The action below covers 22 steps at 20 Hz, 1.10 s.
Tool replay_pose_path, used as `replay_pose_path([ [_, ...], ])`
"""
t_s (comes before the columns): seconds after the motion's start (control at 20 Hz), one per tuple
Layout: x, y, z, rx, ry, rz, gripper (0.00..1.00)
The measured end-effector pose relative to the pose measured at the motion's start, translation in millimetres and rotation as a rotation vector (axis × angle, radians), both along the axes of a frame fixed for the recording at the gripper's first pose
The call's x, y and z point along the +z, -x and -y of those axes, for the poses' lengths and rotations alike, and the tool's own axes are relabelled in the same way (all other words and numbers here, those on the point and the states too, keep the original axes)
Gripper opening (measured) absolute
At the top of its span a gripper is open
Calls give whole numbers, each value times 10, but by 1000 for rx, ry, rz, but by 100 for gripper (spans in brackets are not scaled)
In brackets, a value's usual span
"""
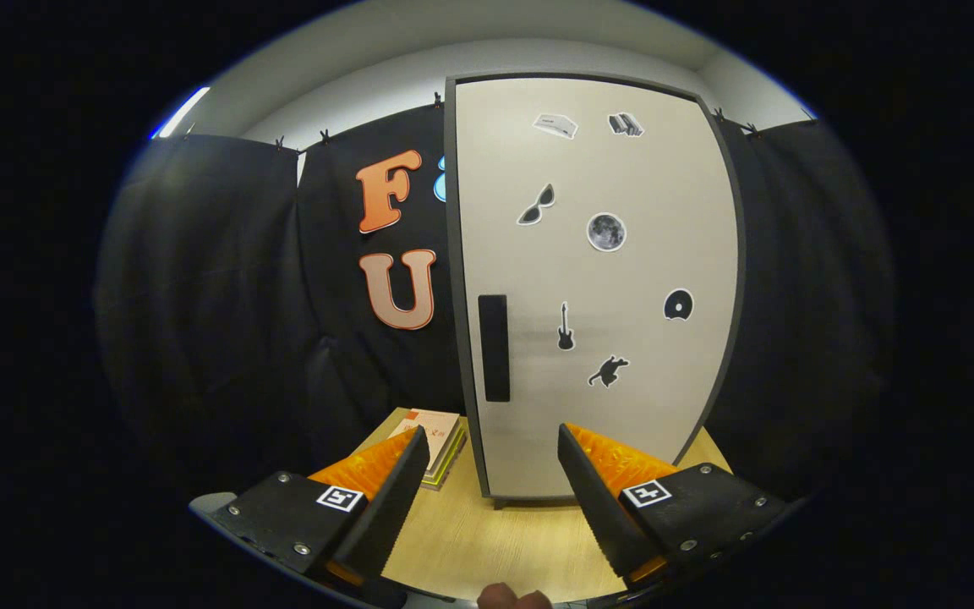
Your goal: Open the shoe cabinet door, grab the shoes and put them into the shoe cabinet, then close the shoe cabinet door.
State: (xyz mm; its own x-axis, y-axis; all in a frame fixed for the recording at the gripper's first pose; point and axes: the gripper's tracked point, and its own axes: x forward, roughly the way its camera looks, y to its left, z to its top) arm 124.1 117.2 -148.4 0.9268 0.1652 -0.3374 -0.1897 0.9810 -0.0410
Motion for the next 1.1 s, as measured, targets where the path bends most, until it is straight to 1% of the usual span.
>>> replay_pose_path([
  [0.2,150,382,216,-27,5,10,96],
  [0.5,580,913,672,-52,-6,72,96],
  [0.65,693,1277,910,-69,-30,89,95],
  [0.85,952,1729,1214,-60,-60,124,95],
  [1.1,1198,2041,1511,-50,-84,153,95],
])
